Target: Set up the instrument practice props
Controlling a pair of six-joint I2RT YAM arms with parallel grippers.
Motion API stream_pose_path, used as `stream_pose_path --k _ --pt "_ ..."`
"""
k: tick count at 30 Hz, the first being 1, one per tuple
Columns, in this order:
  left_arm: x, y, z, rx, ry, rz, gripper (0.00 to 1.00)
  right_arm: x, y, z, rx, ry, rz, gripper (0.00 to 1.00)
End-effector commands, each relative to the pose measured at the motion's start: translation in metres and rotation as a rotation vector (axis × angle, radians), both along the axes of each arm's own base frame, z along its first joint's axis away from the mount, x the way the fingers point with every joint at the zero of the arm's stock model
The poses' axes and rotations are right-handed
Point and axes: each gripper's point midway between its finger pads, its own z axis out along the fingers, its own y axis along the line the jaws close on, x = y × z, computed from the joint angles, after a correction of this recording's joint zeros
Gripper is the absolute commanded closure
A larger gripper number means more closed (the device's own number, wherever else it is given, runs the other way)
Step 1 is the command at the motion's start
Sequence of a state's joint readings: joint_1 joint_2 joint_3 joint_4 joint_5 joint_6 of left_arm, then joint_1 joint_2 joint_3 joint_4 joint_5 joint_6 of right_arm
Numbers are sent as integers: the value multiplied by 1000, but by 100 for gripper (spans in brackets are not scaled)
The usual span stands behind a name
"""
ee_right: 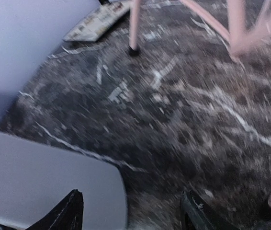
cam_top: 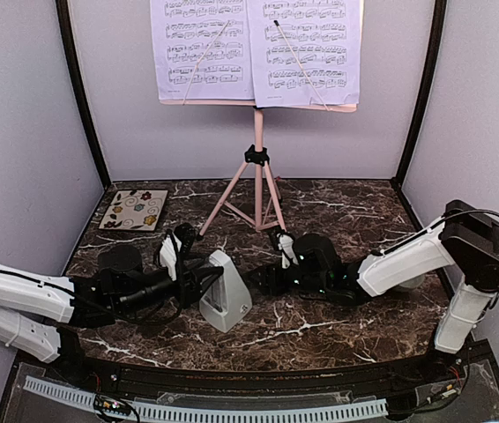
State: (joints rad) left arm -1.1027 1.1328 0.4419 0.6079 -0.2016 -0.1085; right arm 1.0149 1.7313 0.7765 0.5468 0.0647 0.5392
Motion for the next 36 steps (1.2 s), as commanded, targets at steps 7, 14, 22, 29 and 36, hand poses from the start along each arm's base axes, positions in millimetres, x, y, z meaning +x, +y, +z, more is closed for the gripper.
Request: stream_pose_path --k 7,14,22,29,36 --pt "-2 -11 5 -50 -10 -34 82 -19 0 52 41 -26 82 22" --pt "-2 -15 13 -58 -34 -49 82 -25 7 107 166 -50 122 18" --pt "-3 -17 16 -68 -46 -61 81 -33 28 96 227 37 183 19" --pt "-3 -19 15 -62 -45 -67 81 -37 39 99 293 83 200 18" --pt "-2 -20 13 -55 -42 -61 82 -38 32 134 361 49 184 17"
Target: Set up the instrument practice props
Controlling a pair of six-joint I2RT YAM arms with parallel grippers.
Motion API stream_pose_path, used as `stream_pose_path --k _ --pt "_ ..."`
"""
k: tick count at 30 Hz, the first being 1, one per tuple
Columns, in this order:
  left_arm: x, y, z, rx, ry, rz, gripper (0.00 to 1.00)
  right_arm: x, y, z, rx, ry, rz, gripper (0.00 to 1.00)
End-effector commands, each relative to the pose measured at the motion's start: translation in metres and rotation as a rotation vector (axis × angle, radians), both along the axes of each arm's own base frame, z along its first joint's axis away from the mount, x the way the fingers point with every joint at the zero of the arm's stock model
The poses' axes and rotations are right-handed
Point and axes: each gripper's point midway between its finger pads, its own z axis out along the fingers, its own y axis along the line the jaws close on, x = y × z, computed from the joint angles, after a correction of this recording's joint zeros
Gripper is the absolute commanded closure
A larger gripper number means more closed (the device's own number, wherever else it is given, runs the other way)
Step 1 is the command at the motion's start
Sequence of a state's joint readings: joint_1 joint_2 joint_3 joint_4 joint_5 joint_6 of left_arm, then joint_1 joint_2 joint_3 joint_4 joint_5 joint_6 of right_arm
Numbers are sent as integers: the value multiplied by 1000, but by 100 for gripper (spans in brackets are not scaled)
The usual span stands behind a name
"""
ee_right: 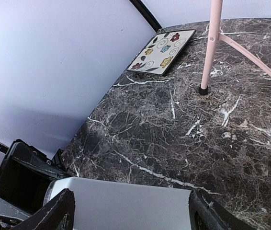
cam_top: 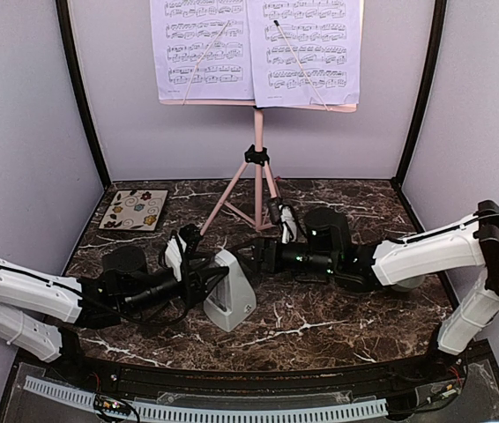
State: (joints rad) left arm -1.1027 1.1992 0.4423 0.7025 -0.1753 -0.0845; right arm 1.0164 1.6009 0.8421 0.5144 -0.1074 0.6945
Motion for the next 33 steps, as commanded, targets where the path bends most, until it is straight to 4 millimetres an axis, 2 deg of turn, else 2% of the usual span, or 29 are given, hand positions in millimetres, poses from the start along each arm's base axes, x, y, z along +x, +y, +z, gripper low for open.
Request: stream_pose_path --k 1,3,6,16,23,33 --pt "-2 -9 15 -43 -15 -29 82 -16 9 57 132 -49 64 17" --pt "-2 -9 14 -38 -15 -30 82 -18 10 61 137 -47 76 17" --pt "-1 -9 15 -39 -20 -27 82 -21 14 54 138 -18 94 17" --pt "-4 -11 20 -40 -36 -45 82 -15 19 -12 71 103 68 20" --pt "-13 -11 31 -33 -98 -75 82 -5 0 -66 -68 156 -13 27" --pt "-29 -13 45 -32 -216 -119 81 0 -41 -144 -248 207 -86 31"
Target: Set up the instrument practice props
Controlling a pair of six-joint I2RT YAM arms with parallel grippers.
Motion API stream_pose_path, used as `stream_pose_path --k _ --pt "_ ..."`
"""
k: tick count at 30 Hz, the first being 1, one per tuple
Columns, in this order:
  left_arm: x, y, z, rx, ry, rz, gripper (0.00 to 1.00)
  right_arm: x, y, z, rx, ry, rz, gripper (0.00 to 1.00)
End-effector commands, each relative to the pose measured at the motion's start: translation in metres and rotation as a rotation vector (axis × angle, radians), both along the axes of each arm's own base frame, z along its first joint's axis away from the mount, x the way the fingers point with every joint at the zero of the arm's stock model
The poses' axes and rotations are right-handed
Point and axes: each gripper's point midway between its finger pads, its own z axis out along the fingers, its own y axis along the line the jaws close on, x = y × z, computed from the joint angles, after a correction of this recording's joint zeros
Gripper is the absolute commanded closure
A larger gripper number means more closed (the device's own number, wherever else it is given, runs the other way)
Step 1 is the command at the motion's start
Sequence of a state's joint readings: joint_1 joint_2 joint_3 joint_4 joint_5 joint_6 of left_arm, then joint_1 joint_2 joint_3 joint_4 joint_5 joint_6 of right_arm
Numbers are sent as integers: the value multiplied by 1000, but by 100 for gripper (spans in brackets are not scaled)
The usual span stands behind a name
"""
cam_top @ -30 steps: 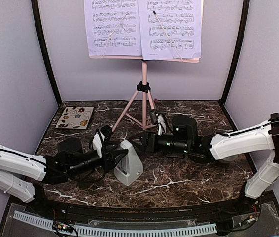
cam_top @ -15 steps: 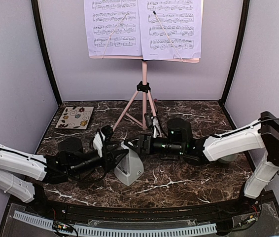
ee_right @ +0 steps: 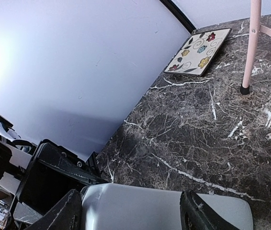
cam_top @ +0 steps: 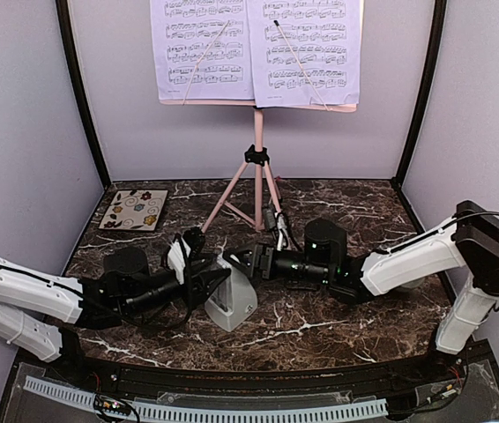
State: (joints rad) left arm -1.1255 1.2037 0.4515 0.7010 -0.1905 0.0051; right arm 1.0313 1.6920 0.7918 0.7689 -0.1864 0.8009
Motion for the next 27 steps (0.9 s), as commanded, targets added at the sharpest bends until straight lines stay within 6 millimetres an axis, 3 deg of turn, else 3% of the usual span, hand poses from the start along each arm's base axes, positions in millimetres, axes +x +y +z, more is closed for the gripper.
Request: stream_pose_path --k 1,6,14,18,21,27 --pt "-26 -9 43 -82 -149 -112 81 13 -60 -145 -408 157 -130 31" --pt "-34 -1 45 -113 -184 -121 81 11 -58 -155 -420 162 -109 32" --pt "-22 40 68 -260 -170 40 81 12 -56 -154 -437 142 -102 32" --pt "6 56 50 -185 -29 171 82 13 -50 -138 -424 98 -86 32" --pt "38 89 33 -128 106 331 82 12 -38 -116 -412 36 -56 30" --pt "74 145 -13 51 340 541 82 12 -13 -75 -369 -69 11 29"
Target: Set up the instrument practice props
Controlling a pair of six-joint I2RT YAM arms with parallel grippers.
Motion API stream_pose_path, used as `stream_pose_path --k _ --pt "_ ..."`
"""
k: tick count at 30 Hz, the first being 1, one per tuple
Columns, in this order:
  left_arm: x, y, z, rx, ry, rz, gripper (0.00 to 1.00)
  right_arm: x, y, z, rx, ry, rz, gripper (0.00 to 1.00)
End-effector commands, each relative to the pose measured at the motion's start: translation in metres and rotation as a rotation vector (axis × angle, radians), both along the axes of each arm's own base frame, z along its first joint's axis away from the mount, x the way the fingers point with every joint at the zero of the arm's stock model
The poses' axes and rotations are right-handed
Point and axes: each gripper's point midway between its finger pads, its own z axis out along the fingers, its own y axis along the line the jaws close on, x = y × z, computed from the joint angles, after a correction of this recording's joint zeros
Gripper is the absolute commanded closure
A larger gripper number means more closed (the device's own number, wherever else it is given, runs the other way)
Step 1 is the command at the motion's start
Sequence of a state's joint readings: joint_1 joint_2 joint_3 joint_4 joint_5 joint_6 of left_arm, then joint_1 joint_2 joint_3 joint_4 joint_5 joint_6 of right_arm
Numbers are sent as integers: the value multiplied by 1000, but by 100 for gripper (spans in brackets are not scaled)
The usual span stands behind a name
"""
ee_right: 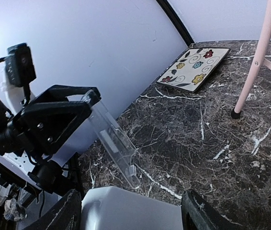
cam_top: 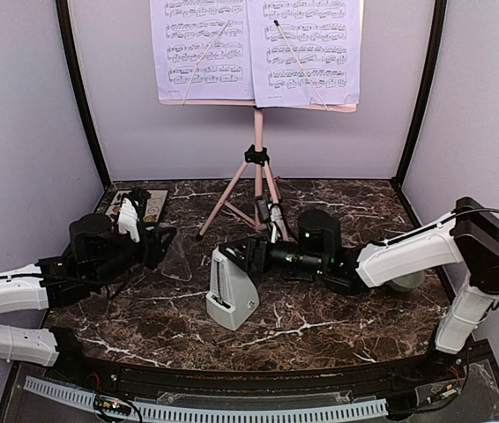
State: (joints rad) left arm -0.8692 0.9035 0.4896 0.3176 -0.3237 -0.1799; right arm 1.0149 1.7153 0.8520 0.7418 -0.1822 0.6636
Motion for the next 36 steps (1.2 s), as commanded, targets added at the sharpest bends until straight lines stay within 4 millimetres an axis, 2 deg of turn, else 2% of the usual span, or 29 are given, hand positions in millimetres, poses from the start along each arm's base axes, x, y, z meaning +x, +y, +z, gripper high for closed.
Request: stream_pose_path --k 1,4,6,11,19,23,26,29,33,36 --pt "13 39 -51 100 275 121 82 -2 -15 -79 -325 52 -2 29" --pt "25 47 -67 92 362 130 82 0 -6 -63 -306 20 21 28" --pt "30 44 -72 96 387 121 82 2 -2 -51 -295 -4 26 27" --pt "51 45 -90 136 453 131 82 3 0 -21 -257 -51 27 24" --pt "76 51 -128 172 534 170 83 -8 -22 35 -150 -107 1 13" --pt "86 55 -145 195 568 188 81 -12 -37 51 -129 -119 -27 9" --pt "91 57 -158 223 593 203 75 -16 -45 52 -140 -113 -33 9" --pt "94 59 -167 237 608 214 67 -18 -56 41 -173 -92 -49 10" --pt "95 61 -163 240 604 225 46 -26 -69 10 -220 -41 -51 14" --pt "91 63 -149 221 573 219 38 -31 -79 -19 -265 9 -57 19"
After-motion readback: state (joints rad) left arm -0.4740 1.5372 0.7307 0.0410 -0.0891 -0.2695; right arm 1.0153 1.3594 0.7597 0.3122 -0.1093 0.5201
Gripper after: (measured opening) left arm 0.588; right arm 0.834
